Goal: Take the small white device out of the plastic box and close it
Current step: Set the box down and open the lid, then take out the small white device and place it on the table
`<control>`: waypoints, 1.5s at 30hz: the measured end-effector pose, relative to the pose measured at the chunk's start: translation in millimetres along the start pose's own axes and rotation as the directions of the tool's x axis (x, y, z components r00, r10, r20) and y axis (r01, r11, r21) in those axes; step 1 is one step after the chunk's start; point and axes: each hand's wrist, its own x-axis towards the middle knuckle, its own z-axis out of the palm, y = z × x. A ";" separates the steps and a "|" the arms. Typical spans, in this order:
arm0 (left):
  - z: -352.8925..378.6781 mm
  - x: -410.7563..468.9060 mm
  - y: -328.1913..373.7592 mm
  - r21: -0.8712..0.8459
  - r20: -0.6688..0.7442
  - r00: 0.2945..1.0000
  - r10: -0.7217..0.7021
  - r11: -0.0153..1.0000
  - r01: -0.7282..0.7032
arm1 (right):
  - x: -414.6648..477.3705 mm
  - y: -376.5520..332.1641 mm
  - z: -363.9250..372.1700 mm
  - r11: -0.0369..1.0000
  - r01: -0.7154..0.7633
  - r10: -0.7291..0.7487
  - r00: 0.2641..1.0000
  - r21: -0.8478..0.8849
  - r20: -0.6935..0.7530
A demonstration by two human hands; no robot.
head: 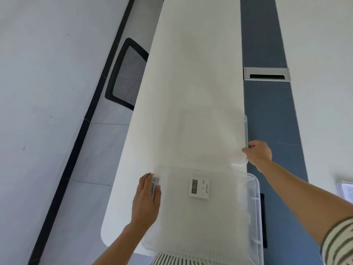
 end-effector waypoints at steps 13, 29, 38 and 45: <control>3.4 2.7 -9.0 -0.068 -0.021 0.998 0.060 0.996 -0.061 | -180.4 -24.3 18.7 0.741 0.653 -0.606 0.750 -0.154 0.264; -0.8 1.9 -5.5 -0.081 0.010 1.000 0.016 0.997 -0.015 | -169.0 30.4 93.4 0.762 0.439 -0.307 0.892 -0.476 0.331; -43.5 -30.1 52.0 -0.378 0.073 0.969 0.234 0.906 -0.190 | -239.1 -14.7 -3.6 0.863 0.505 -0.502 0.858 -0.002 0.113; -71.3 -34.8 98.9 -0.751 0.637 0.764 0.098 0.302 0.587 | -274.3 -40.1 -30.4 0.795 0.534 -0.566 0.824 0.288 0.034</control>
